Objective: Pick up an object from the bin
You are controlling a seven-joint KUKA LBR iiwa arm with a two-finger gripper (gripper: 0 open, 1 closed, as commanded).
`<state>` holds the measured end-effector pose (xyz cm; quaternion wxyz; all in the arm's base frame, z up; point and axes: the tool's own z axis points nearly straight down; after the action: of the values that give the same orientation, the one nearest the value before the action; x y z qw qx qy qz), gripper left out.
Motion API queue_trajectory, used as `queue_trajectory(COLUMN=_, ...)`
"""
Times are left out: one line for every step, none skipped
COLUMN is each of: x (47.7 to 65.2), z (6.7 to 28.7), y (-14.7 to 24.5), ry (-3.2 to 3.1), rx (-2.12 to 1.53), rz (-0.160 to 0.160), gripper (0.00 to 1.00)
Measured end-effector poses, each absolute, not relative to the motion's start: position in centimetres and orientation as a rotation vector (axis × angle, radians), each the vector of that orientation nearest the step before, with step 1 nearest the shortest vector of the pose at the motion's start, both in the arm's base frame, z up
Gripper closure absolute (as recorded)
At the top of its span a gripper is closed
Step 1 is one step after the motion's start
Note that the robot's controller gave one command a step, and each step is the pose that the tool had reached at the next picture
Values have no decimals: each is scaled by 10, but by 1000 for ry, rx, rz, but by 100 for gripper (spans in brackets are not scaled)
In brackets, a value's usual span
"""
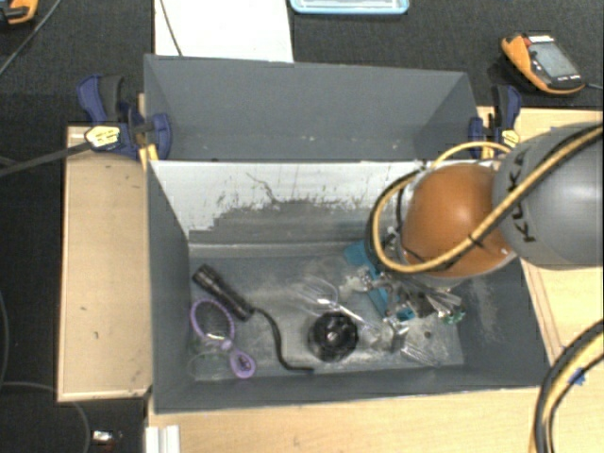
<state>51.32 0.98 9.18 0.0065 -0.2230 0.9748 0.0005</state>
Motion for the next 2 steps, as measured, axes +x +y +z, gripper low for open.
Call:
queue_trajectory(x=510, z=80, y=-22, ry=3045, rx=-723, rz=3, gripper=0)
queue_trajectory(x=509, z=131, y=-6, ry=3062, rx=-639, rz=4, gripper=0)
